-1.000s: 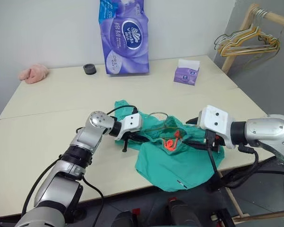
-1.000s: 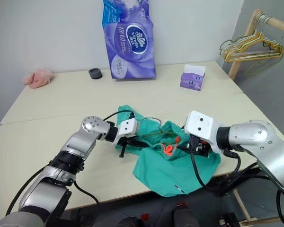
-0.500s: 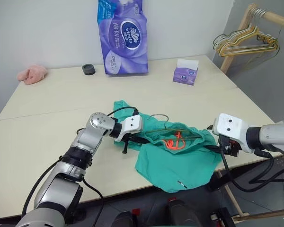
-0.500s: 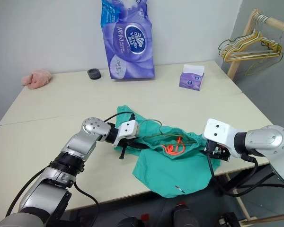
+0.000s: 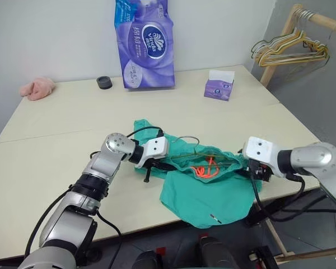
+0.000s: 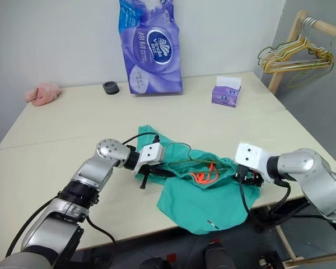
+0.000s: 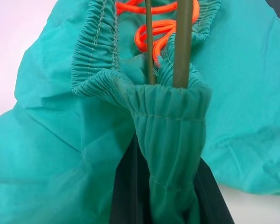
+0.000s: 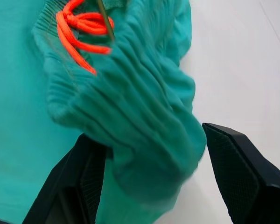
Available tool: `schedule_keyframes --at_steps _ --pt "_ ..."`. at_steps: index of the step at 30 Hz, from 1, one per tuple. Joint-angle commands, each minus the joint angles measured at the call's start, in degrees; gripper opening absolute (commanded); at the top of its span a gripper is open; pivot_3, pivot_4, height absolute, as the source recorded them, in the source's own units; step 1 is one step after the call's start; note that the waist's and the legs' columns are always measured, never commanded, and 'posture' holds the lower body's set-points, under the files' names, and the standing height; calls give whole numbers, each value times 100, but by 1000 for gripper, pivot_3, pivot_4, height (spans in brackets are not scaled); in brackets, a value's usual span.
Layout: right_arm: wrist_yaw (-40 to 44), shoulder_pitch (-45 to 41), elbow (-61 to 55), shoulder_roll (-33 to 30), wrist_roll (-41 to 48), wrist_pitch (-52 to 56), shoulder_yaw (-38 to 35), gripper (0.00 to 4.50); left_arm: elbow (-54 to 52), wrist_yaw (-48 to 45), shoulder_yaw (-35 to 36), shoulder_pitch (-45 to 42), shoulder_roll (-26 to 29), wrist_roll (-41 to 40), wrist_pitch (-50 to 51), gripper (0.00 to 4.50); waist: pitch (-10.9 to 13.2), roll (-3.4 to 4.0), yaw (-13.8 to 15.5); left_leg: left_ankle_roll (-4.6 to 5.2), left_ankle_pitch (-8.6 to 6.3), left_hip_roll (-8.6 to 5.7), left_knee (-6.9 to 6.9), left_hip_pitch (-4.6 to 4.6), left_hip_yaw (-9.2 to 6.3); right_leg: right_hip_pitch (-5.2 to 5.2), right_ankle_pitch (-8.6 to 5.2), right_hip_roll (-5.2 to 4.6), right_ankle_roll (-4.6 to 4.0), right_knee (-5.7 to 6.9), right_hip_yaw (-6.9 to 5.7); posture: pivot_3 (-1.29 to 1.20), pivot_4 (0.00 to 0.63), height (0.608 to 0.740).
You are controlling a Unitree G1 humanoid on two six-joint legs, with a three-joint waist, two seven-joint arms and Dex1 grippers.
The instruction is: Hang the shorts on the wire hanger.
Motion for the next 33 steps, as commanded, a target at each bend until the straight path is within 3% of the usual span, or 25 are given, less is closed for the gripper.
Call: schedule_keyframes --at_steps 1,3,11,17,29,33 --pt "203 -264 205 127 -179 -77 172 3174 -156 -19 16 -111 11 -47 -55 0 0 0 1 0 0 -1 0 0 0 0 0 -1 0 0 0 -251 65 740" --pt "316 -359 324 187 -248 -78 279 2765 -166 -17 20 -107 15 -51 -54 0 0 1 -3 0 0 -2 1 1 2 0 0 -2 0 1 1 -251 65 740" --pt "624 -478 526 354 -272 -20 353 38 -209 159 167 -74 -41 -152 -53 0 0 1 -1 0 0 -2 2 0 -1 0 0 -6 0 4 -1 -239 64 740" --pt "641 -442 517 480 -237 66 191 38 -112 311 331 -126 -130 -321 -40 0 -1 2 0 0 0 -3 2 0 -1 0 0 -7 0 5 -1 -241 66 740" --pt "644 -342 304 511 -176 220 -90 0 734 283 570 -347 54 -388 -461 3475 -1 2 -7 -1 0 -6 4 1 -3 -1 0 -28 0 9 -4 -248 65 740" --pt "741 -253 126 359 -77 258 -266 0 1451 494 634 -636 111 -265 -821 3475 -1 2 12 -1 0 -8 4 0 -4 -2 0 -28 0 9 -8 -248 65 740"
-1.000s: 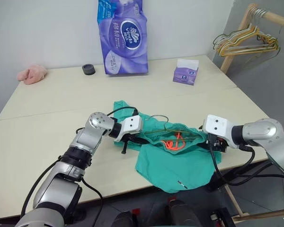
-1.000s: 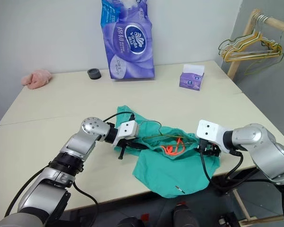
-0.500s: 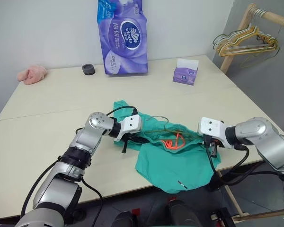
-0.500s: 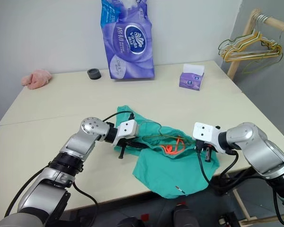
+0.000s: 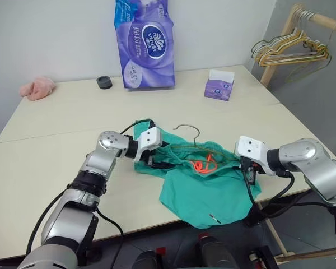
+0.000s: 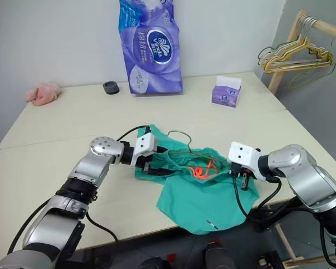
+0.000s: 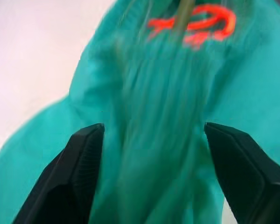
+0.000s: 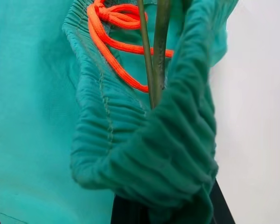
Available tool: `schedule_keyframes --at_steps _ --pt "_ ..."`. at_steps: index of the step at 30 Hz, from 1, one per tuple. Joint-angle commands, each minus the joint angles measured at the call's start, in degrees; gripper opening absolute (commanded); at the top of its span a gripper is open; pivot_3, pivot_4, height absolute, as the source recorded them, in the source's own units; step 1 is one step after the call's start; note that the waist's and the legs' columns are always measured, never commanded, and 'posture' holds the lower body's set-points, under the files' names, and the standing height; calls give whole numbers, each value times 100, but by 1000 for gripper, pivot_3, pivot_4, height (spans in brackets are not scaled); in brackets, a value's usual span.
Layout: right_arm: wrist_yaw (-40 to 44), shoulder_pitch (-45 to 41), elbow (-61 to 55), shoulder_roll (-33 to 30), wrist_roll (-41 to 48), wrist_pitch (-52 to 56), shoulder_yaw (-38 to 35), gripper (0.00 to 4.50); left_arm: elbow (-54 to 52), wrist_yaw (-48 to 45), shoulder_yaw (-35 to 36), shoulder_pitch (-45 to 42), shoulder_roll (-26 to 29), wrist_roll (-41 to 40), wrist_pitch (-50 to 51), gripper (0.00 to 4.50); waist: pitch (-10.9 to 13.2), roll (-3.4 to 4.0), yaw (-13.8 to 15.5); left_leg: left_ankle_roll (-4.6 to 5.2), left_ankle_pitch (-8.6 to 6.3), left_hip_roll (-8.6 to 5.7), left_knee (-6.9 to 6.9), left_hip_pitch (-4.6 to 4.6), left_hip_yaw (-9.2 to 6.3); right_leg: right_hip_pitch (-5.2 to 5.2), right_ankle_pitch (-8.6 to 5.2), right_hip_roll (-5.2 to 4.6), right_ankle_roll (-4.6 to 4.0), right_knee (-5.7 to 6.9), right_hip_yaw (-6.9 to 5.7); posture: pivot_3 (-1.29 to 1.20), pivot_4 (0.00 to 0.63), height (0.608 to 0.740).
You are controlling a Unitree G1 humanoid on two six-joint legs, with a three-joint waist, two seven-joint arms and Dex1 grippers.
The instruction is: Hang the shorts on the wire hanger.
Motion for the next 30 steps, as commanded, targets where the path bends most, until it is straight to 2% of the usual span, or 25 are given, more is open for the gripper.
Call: schedule_keyframes --at_steps 1,7,16,20,28,30 --pt "99 32 -326 -170 160 12 -357 0 509 223 216 -393 40 116 -410 3475 0 0 12 0 0 -2 0 -1 0 0 0 0 0 0 -1 -248 65 740" --pt "221 279 -575 -481 342 67 -672 0 1297 531 280 -713 -83 240 -882 3475 0 0 12 0 0 -6 1 -2 1 1 -2 0 3 0 -2 -254 64 740" --pt "152 517 -669 -687 593 179 -1031 0 1637 581 248 -725 -147 361 -1242 3475 0 -1 -12 0 0 -5 0 -1 1 0 -2 -9 3 2 -2 -265 65 740" --pt "124 505 -672 -684 638 194 -1022 0 1674 446 324 -769 -197 213 -1115 2656 0 -1 -11 0 0 -5 1 -1 2 0 -2 -10 4 2 -2 -262 65 740" --pt "151 548 -681 -716 686 191 -1068 0 1756 467 412 -800 -154 296 -1137 172 0 -1 -13 0 0 -5 1 -1 2 0 -2 -9 4 2 -2 -255 64 740" --pt "167 580 -691 -742 699 183 -1091 0 1806 539 440 -823 -132 320 -1159 37 0 -1 -10 0 0 -5 1 -1 2 0 -2 -9 4 2 -2 -252 65 740"
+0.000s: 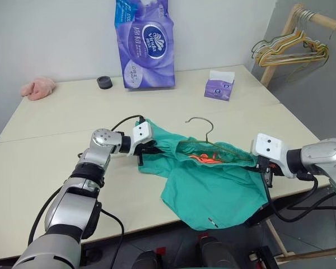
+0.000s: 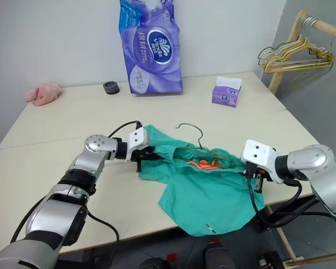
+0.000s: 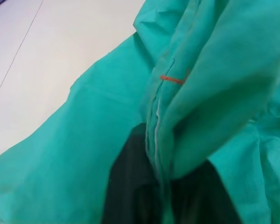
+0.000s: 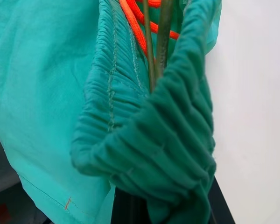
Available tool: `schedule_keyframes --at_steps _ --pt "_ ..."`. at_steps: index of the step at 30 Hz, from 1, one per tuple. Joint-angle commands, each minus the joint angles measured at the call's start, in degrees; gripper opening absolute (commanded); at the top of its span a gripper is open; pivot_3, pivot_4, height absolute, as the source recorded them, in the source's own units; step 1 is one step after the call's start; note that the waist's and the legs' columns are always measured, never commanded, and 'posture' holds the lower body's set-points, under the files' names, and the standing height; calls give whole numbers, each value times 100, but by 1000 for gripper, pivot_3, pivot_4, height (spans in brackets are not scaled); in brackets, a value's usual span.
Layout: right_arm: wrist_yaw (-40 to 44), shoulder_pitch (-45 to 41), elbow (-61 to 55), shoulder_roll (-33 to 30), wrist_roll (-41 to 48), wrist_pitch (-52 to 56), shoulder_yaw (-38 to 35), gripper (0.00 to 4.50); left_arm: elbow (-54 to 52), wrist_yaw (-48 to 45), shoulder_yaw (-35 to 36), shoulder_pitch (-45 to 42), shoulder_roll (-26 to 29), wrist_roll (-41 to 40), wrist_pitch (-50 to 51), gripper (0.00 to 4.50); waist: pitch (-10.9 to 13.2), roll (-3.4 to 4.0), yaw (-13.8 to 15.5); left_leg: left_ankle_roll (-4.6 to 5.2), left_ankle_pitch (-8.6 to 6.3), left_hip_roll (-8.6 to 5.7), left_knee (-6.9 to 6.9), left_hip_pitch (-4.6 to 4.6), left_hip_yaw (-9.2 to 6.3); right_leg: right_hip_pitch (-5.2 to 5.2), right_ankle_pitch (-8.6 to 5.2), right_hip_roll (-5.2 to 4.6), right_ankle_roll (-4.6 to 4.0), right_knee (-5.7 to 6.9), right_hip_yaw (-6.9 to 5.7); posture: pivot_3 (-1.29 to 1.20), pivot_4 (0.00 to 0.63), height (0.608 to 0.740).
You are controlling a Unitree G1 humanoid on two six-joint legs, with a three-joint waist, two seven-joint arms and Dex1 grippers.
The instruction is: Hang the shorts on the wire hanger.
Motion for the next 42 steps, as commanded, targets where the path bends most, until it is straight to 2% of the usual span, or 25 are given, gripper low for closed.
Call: schedule_keyframes --at_steps 1,17,20,23,29,32,33,42 --pt "54 6 -157 -133 96 -55 -240 0 32 139 195 -238 80 5 -59 37 0 0 0 0 0 0 0 0 0 0 0 0 0 0 0 -252 65 740" --pt "-3 60 -198 -143 241 -11 -292 0 -107 220 217 -117 114 37 133 37 0 0 4 0 0 0 0 0 0 0 0 0 0 1 0 -242 63 740" --pt "-14 79 -213 -149 278 -5 -341 0 -4 421 205 -126 119 152 18 646 0 0 4 0 0 0 0 0 0 0 0 0 0 1 0 -242 63 740" --pt "-42 90 -226 -141 314 14 -405 0 185 756 215 -196 110 286 -89 1533 0 -1 8 0 0 0 0 0 0 0 0 -1 0 1 1 -242 65 740" --pt "-83 99 -246 -95 347 53 -454 0 108 591 293 -186 40 136 -6 3377 0 -1 8 0 0 0 0 0 0 0 0 -1 0 1 0 -243 65 740" --pt "-103 107 -243 -79 410 95 -488 0 178 833 359 -233 30 201 -120 4305 0 0 9 0 0 0 0 0 0 0 0 -1 0 1 0 -243 65 740" --pt "-110 109 -234 -74 441 120 -513 0 224 908 391 -259 39 210 -176 4485 0 -1 8 0 0 0 0 0 0 0 0 -1 0 1 0 -243 65 740" --pt "-143 335 -213 -53 1156 788 -1153 0 553 975 891 -714 329 -42 8 4485 0 -1 7 0 0 0 0 -1 0 0 0 -3 0 1 -1 -258 68 740"
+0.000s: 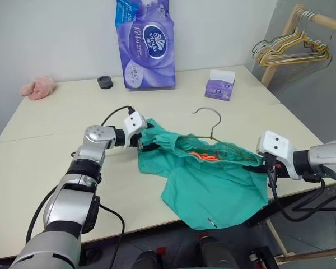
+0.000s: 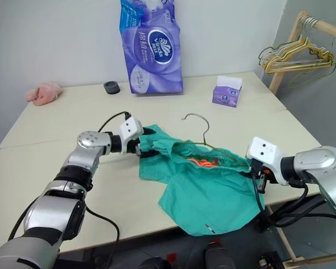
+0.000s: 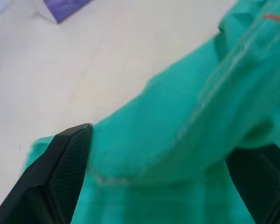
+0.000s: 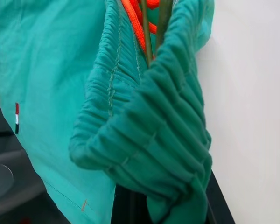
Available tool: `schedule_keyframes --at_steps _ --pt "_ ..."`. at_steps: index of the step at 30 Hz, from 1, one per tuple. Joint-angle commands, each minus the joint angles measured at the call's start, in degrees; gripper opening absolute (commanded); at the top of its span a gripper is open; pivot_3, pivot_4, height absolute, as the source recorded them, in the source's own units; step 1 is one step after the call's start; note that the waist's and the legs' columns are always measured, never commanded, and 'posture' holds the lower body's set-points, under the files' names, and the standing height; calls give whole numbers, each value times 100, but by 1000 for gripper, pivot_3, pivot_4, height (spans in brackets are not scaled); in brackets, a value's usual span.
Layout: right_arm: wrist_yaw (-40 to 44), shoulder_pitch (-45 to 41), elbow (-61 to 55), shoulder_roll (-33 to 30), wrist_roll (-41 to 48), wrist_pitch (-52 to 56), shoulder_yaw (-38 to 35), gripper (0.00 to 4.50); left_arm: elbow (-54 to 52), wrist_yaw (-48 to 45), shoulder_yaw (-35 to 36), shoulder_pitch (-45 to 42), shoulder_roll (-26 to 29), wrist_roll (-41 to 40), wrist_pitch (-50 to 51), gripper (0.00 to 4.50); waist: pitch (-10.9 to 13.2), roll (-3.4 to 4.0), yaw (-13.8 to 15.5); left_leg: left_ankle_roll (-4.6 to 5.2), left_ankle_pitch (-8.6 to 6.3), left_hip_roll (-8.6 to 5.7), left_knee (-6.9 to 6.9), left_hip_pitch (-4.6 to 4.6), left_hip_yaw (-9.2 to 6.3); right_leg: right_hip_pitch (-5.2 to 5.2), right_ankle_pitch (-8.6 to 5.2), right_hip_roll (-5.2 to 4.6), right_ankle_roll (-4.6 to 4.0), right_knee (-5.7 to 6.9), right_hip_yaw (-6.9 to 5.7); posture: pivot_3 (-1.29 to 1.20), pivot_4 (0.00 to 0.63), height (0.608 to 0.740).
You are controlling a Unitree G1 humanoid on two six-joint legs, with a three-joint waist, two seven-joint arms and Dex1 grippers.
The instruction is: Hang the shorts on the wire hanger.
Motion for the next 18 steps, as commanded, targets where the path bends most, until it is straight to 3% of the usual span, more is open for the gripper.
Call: schedule_keyframes --at_steps 1,10,18 --pt "-12 103 -125 -51 332 252 -466 0 126 117 293 -290 188 -144 25 4485 0 0 -2 0 0 0 0 0 0 0 0 0 0 0 -1 -258 68 740" --pt "-46 89 -183 -140 637 409 -519 0 -383 -612 194 -80 -10 -281 309 4485 0 0 2 0 0 -1 0 0 1 0 0 0 0 1 -1 -253 67 740" --pt "-22 103 -369 -519 182 -203 -160 0 -1080 -1621 -289 176 -62 -258 580 4485 0 0 -3 0 0 0 0 0 2 0 -1 1 2 0 0 -253 67 740"
